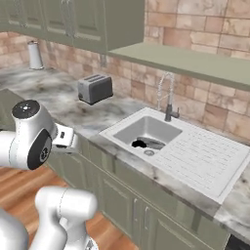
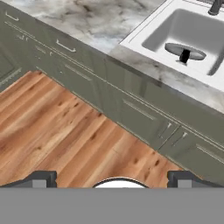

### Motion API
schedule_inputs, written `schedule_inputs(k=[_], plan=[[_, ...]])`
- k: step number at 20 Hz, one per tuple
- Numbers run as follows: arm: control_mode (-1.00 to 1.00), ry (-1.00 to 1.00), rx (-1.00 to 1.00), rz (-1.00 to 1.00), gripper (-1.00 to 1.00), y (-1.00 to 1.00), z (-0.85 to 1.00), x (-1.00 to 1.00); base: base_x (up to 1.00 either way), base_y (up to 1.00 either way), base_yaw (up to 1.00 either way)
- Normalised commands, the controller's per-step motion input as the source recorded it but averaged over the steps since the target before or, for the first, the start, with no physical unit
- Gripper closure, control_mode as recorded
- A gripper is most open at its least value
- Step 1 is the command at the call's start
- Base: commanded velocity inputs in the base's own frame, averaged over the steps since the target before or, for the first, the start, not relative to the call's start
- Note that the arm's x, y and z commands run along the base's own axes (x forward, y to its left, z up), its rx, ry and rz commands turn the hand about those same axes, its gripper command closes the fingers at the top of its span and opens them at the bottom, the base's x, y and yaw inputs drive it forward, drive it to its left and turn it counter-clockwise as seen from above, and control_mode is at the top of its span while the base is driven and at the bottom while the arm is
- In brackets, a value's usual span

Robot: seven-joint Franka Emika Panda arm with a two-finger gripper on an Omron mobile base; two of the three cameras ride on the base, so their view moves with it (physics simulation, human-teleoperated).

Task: Move the pot and pan from the stove into the sink.

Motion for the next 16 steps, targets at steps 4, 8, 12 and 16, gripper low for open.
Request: schedule_inputs(k=[4, 8, 12, 16], plan=[[1.00, 0.00, 0.00, 0.00, -1.00, 0.00, 0.00, 0.00, -0.31, -0.03, 0.42], [1.00, 0.00, 0.00, 0.00, -1.00, 0.00, 0.00, 0.00, -0.30, -0.05, 0.43], [1.00, 0.00, 0.00, 0.00, -1.00, 0.00, 0.00, 0.00, -0.30, -0.08, 0.44], [1.00, 0.00, 0.00, 0.00, -1.00, 0.00, 0.00, 0.00, -0.24, -0.03, 0.45]])
